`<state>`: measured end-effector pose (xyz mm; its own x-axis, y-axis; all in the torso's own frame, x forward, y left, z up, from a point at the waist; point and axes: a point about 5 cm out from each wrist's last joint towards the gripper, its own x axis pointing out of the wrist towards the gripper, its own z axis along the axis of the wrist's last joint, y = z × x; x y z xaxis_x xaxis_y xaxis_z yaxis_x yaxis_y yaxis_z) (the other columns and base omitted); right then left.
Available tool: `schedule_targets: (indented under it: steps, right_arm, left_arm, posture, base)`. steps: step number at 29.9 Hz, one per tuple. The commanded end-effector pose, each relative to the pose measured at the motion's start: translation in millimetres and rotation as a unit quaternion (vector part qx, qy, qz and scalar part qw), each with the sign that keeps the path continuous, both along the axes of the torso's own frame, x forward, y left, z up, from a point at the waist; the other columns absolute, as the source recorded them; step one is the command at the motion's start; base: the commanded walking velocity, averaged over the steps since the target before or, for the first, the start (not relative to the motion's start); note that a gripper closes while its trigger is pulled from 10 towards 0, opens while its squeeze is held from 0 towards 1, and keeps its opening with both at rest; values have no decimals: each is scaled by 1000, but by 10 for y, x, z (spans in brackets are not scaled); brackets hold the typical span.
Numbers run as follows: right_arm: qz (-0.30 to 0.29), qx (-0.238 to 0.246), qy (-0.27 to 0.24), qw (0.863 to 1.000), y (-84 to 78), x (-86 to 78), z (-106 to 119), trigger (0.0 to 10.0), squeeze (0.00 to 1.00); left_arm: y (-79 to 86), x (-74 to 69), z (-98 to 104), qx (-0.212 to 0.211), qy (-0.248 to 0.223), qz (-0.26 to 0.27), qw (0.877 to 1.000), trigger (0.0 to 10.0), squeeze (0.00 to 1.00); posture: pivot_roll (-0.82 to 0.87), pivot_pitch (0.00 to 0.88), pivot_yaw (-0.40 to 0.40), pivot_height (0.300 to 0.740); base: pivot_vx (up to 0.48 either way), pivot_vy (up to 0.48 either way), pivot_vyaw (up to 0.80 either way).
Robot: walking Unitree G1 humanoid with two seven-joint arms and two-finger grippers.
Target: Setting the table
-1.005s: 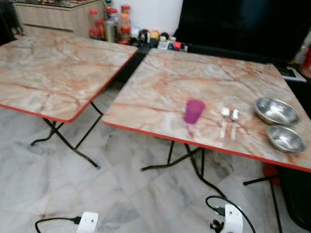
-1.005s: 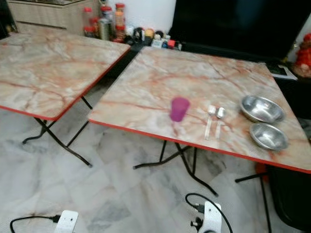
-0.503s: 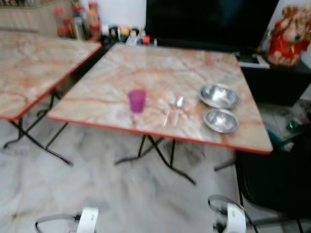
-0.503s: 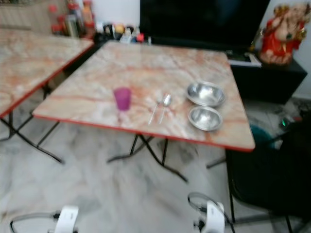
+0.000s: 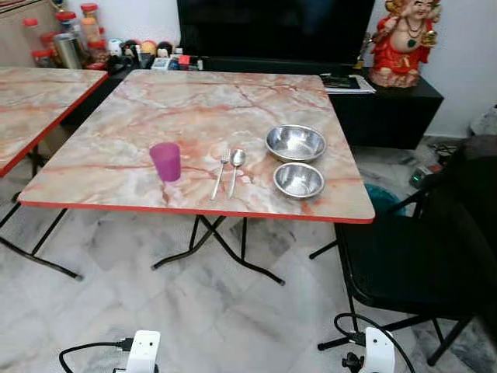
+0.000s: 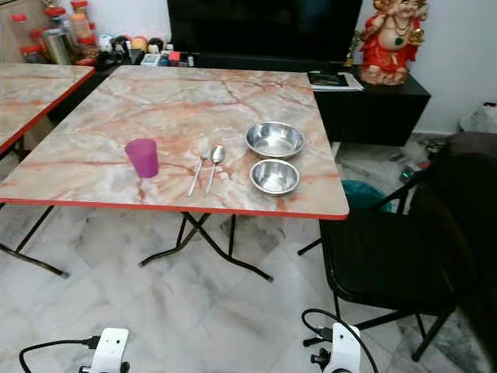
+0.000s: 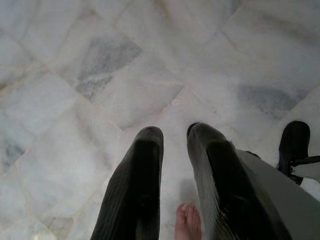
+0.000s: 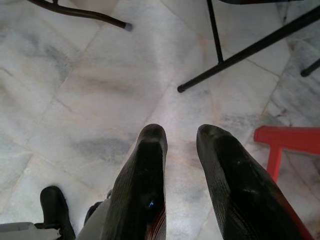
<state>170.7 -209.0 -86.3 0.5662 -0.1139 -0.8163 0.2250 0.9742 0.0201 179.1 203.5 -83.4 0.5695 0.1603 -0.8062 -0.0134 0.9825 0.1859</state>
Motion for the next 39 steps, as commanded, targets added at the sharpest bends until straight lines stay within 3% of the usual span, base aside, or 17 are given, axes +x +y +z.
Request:
schedule_targets:
  steps: [1,34,39]
  right_arm:
    - [3,2,-6,1000,13,32,13,10000,0]
    - [3,4,-13,1000,43,72,27,10000,0]
    - [2,3,-11,1000,31,57,22,10000,0]
  left_arm:
    - [-1,-10,-6,6,5,5,1000,10000,0]
    - [17,-41,-19,0,11,3,1000,10000,0]
    - [24,-51,-20,-7,7,2,1000,10000,0]
  posture:
    - [43,0,-50,728]
    - [39,0,-41,728]
    - [37,0,-43,728]
  base:
    - [247,0,0]
    - [329,0,0]
    - [52,0,0]
